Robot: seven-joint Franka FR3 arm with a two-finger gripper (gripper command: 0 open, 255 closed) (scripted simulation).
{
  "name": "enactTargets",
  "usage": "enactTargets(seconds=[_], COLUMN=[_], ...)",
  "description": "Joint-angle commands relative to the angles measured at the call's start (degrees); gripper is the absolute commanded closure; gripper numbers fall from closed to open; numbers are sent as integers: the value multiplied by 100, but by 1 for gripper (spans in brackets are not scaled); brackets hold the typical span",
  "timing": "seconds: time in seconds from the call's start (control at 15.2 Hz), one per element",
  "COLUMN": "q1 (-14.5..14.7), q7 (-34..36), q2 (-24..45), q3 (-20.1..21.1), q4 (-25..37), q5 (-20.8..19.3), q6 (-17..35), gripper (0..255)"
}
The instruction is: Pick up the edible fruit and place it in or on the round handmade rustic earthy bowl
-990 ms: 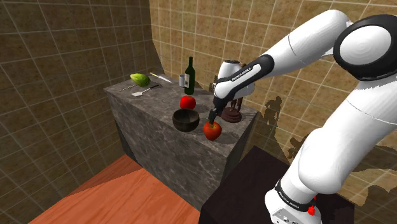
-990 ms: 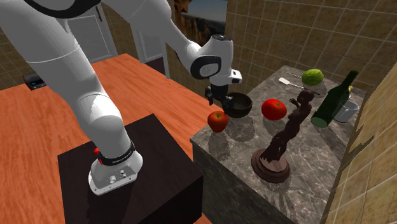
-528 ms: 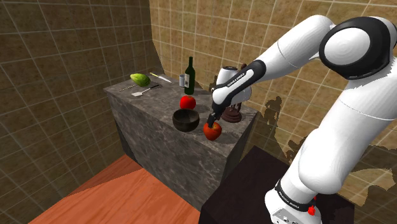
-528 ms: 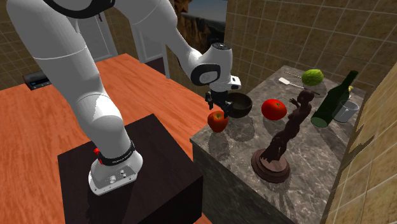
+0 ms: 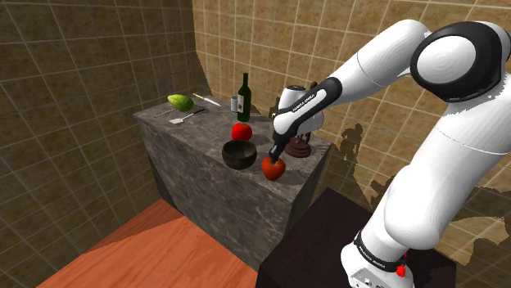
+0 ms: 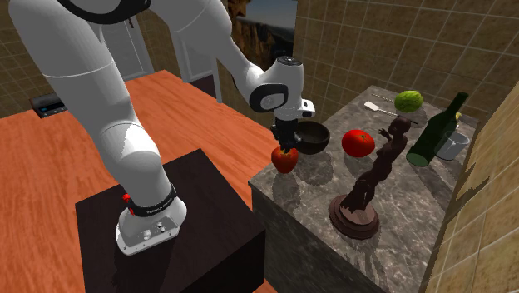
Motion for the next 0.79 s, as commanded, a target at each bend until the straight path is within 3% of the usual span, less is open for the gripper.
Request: enactTargets(seconds=[0.0, 0.4, 0.73], q1=[0, 0, -18], q7=[0, 0, 148], q2=[0, 1, -350], q3=[0, 0, 0], q4=[0, 0, 84], q5=[0, 1, -192], q6=[0, 1, -419], gripper=[255, 255, 255])
